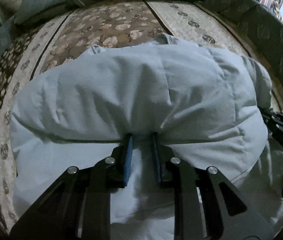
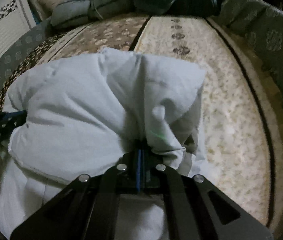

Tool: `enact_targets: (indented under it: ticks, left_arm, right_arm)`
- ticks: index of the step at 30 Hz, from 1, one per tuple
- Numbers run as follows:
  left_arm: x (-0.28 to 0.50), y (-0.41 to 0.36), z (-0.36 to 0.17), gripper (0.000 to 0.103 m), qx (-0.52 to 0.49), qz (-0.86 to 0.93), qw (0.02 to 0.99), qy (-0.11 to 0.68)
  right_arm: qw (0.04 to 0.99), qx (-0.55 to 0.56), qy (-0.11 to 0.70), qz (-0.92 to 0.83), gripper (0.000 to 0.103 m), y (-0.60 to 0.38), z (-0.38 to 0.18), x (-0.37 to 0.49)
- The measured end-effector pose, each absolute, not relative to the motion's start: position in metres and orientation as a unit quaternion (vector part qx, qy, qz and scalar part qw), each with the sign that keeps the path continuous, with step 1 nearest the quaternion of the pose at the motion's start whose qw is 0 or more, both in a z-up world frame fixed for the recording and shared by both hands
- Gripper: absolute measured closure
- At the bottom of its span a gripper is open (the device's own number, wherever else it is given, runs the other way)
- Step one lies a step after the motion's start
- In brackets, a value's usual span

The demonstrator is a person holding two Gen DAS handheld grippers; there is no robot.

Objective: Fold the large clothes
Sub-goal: 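Grasp the jacket with the left gripper while the right gripper holds its fold, then release the jacket with both grippers and lift them away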

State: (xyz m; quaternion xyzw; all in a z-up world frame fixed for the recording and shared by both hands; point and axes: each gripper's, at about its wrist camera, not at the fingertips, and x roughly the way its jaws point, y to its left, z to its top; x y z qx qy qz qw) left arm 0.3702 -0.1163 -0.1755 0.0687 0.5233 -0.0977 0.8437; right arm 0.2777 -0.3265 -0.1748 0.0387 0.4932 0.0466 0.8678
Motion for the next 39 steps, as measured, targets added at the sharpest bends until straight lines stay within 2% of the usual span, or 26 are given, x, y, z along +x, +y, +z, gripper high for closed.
enact_targets:
  ticks: [11, 16, 18, 20, 24, 25, 28, 29, 30, 32, 34, 37, 39]
  left_arm:
    - [0.380, -0.123, -0.182, 0.084, 0.066, -0.088, 0.840, 0.532]
    - [0.366, -0.098, -0.158, 0.084, 0.017, -0.085, 0.853, 0.514]
    - [0.358, -0.085, -0.151, 0.077, 0.016, -0.075, 0.860, 0.504]
    - [0.346, -0.068, -0.146, 0.057, 0.012, -0.063, 0.868, 0.493]
    - [0.305, -0.027, -0.140, 0.045, -0.002, -0.045, 0.880, 0.473]
    - [0.292, -0.015, -0.141, 0.039, -0.007, -0.035, 0.882, 0.471]
    - [0.257, 0.014, -0.144, 0.035, -0.024, -0.015, 0.884, 0.467]
    - [0.248, 0.021, -0.145, 0.033, -0.025, -0.007, 0.883, 0.468]
    - [0.242, 0.026, -0.146, 0.033, -0.029, -0.002, 0.884, 0.467]
    - [0.223, 0.042, -0.146, 0.024, -0.047, 0.009, 0.885, 0.463]
    - [0.209, 0.055, -0.147, 0.018, -0.065, 0.023, 0.883, 0.465]
    - [0.196, 0.070, -0.150, 0.018, -0.087, 0.031, 0.875, 0.476]
    - [0.188, 0.079, -0.151, 0.014, -0.102, 0.037, 0.872, 0.477]
  right_arm:
    - [0.856, 0.056, 0.512, 0.044, 0.103, -0.329, -0.180, 0.290]
    - [0.878, 0.058, 0.472, 0.052, 0.101, -0.332, -0.152, 0.272]
    - [0.887, 0.064, 0.455, 0.051, 0.100, -0.336, -0.144, 0.261]
    - [0.892, 0.065, 0.444, 0.050, 0.100, -0.339, -0.141, 0.255]
    - [0.895, 0.082, 0.437, 0.041, 0.099, -0.349, -0.144, 0.229]
    - [0.895, 0.081, 0.437, 0.038, 0.099, -0.350, -0.145, 0.223]
    - [0.896, 0.083, 0.436, 0.028, 0.099, -0.352, -0.147, 0.199]
    - [0.895, 0.079, 0.439, 0.019, 0.088, -0.352, -0.148, 0.191]
    - [0.895, 0.076, 0.439, 0.015, 0.069, -0.352, -0.148, 0.183]
    - [0.898, 0.070, 0.433, 0.011, 0.056, -0.353, -0.145, 0.168]
    - [0.894, 0.061, 0.444, -0.003, 0.056, -0.352, -0.146, 0.160]
    - [0.884, 0.065, 0.462, -0.016, 0.055, -0.354, -0.150, 0.147]
    - [0.885, 0.070, 0.459, -0.022, 0.049, -0.354, -0.148, 0.134]
